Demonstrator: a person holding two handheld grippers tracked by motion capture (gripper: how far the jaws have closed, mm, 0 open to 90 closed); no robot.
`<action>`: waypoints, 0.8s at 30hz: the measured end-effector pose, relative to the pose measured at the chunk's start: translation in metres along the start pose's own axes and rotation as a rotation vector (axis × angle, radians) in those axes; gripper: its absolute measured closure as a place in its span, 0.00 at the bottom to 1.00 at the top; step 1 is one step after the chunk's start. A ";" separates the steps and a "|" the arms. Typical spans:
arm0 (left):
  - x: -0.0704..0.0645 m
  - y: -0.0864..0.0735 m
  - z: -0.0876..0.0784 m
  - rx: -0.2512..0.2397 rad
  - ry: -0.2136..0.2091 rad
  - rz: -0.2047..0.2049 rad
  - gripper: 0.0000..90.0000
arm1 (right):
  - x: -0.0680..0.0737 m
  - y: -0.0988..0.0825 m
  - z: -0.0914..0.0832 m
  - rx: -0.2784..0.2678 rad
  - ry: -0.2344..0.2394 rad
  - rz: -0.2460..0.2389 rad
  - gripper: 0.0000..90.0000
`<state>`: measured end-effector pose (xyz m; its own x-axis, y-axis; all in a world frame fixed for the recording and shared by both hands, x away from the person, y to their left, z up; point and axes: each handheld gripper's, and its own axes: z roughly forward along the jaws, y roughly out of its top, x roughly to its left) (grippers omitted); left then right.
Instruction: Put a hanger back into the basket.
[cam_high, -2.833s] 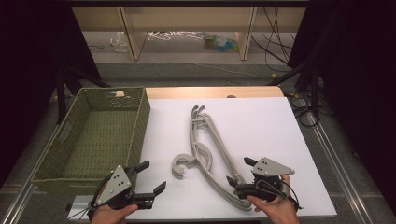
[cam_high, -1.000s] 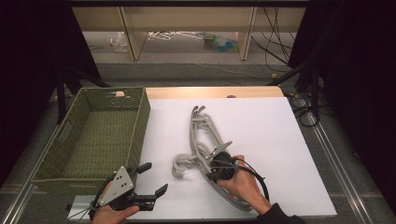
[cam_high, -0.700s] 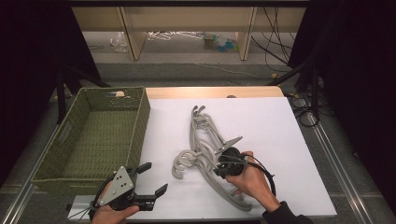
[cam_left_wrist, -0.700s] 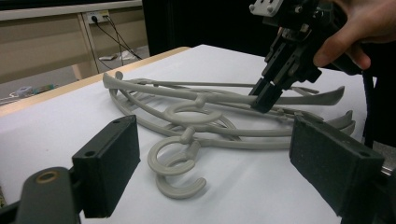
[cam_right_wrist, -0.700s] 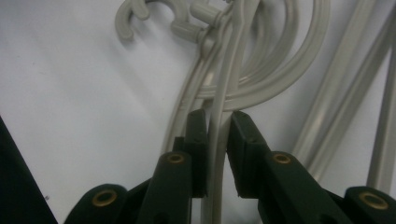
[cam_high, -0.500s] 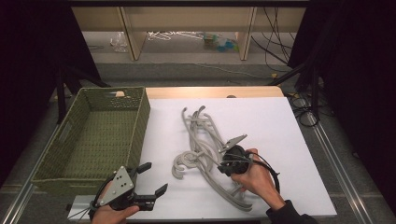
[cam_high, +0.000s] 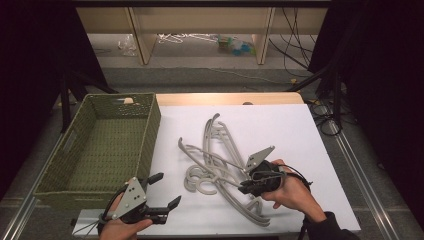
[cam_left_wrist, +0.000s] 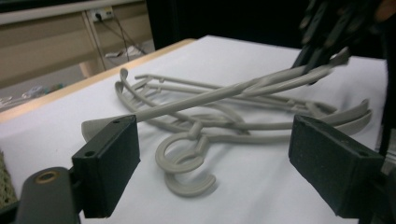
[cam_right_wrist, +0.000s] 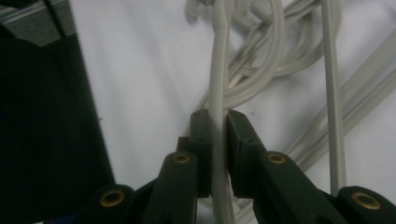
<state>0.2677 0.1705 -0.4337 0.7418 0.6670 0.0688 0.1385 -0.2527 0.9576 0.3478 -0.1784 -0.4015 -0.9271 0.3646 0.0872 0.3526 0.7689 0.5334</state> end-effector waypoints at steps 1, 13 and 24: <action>0.000 0.000 0.000 0.000 0.000 0.000 0.18 | 0.000 0.000 0.000 0.000 0.000 0.000 0.91; -0.001 0.003 0.043 0.171 -0.083 0.145 0.32 | 0.016 0.001 -0.009 -0.004 0.105 -0.083 0.91; -0.011 0.014 0.068 0.224 -0.209 0.328 0.50 | 0.025 0.002 -0.014 -0.001 0.144 -0.123 0.91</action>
<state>0.3062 0.1118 -0.4405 0.8835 0.3765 0.2786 -0.0045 -0.5879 0.8089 0.3236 -0.1746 -0.3864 -0.9719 0.1884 0.1410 0.2351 0.8026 0.5482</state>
